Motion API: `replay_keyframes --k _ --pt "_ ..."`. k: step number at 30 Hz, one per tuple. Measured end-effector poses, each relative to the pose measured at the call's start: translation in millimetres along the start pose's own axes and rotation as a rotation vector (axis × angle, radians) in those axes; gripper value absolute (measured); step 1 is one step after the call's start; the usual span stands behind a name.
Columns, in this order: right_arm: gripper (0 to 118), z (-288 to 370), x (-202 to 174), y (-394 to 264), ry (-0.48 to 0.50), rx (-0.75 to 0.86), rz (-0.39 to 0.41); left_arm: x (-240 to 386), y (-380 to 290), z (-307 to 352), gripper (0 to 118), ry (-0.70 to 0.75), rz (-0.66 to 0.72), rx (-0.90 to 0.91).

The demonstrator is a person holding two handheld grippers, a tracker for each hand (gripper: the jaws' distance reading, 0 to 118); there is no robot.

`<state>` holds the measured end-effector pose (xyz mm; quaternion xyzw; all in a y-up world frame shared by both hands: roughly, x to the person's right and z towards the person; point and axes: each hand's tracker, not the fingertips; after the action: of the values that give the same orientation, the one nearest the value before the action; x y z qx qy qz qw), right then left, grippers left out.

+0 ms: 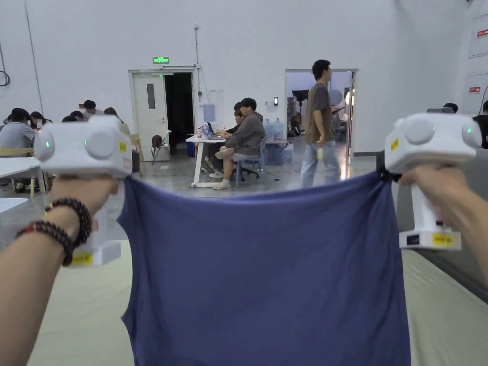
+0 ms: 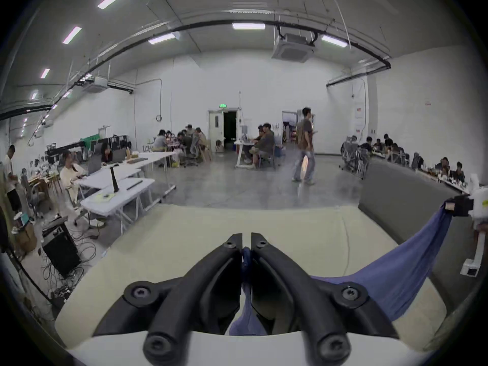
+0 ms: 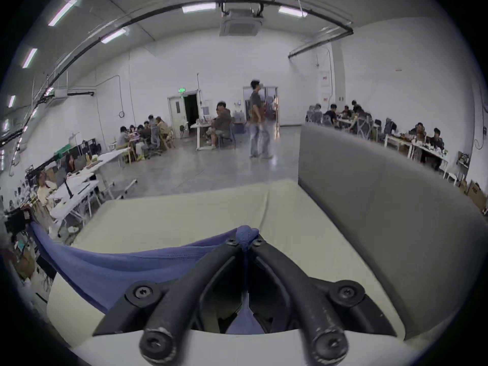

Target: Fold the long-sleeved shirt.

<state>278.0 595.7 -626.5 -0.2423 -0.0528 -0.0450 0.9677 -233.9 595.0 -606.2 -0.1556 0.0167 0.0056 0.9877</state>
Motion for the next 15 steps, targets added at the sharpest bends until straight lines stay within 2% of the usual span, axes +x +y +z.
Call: replay_keyframes --k 5,9,14,15 --pt "0 -33 7 -67 0.001 -0.128 -0.025 -1 -72 -13 0 -0.015 0.011 -0.133" --pt "0 -33 11 -97 0.004 -0.145 -0.023 -8 -97 -6 0 -0.025 0.079 -0.15" --pt "0 -2 16 -130 0.026 -0.142 0.018 -10 -119 30 0 -0.058 0.078 -0.173" --pt "0 10 17 -142 0.017 -0.147 0.054 -11 -129 44 0 -0.079 0.084 -0.187"
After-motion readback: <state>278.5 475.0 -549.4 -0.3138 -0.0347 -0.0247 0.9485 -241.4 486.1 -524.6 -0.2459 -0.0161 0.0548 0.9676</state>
